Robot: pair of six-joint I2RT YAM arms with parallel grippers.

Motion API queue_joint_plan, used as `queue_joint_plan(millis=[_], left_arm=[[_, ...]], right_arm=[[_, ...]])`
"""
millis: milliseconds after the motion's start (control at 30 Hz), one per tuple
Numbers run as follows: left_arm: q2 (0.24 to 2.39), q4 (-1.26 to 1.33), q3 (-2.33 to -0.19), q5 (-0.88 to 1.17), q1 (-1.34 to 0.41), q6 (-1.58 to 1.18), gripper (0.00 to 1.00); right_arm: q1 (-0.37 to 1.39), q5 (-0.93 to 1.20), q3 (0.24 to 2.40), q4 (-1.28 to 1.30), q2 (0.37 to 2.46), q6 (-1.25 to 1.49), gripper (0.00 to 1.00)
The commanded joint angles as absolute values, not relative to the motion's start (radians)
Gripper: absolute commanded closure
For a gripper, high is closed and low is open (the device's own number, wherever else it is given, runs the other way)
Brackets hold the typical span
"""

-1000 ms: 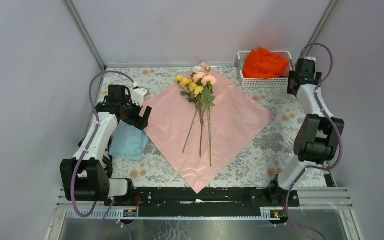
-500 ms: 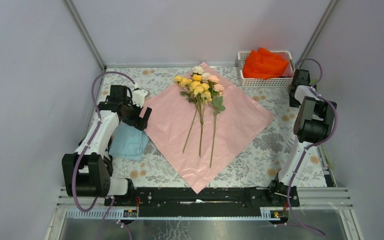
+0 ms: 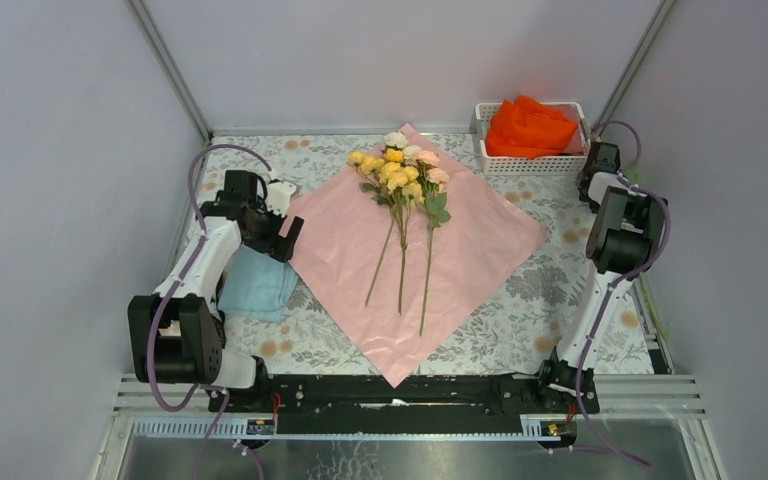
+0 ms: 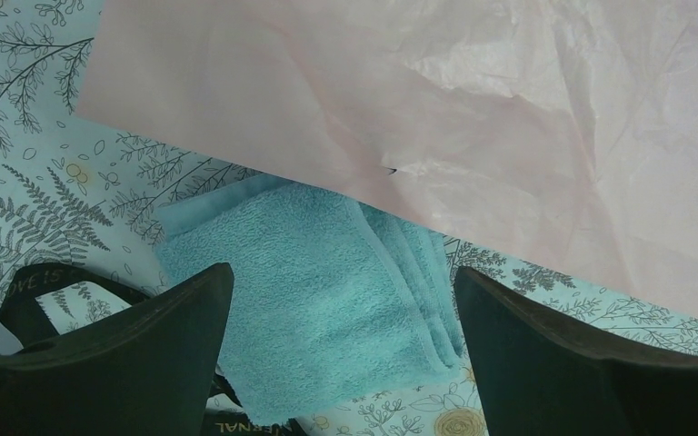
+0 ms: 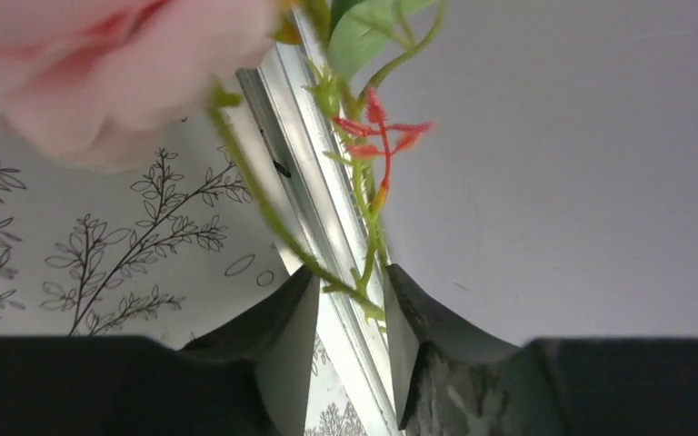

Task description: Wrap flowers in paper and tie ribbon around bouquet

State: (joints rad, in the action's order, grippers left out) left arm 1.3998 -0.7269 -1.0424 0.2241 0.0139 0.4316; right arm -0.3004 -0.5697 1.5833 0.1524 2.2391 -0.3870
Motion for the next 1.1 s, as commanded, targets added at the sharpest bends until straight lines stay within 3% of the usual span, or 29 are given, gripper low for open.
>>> queue_joint_plan(millis=[0, 167, 433, 633, 767, 933, 1067], left_arm=[[1.414, -0.718, -1.066, 0.2, 0.018, 0.417, 0.01], [1.414, -0.719, -1.062, 0.204, 0.018, 0.418, 0.01], [1.396, -0.721, -1.063, 0.223, 0.021, 0.425, 0.01], [1.374, -0.721, -1.066, 0.264, 0.022, 0.42, 0.01], [1.332, -0.73, -1.071, 0.282, 0.022, 0.418, 0.01], [1.254, -0.748, -1.049, 0.275, 0.021, 0.458, 0.01], [1.215, -0.763, -1.029, 0.26, 0.021, 0.481, 0.01]], right_arm=[[-0.305, -0.614, 1.617, 0.106, 2.263, -0.43, 0.67], [-0.305, -0.627, 1.608, 0.108, 2.203, -0.399, 1.0], [-0.305, -0.689, 1.498, 0.054, 1.833, -0.267, 1.0], [-0.26, -0.523, 1.482, 0.165, 1.456, -0.087, 1.0], [-0.067, -0.473, 1.485, 0.181, 1.305, -0.092, 1.0], [0.192, -0.209, 1.603, 0.331, 1.295, 0.049, 1.0], [0.363, 0.041, 1.558, 0.256, 1.317, 0.236, 1.0]])
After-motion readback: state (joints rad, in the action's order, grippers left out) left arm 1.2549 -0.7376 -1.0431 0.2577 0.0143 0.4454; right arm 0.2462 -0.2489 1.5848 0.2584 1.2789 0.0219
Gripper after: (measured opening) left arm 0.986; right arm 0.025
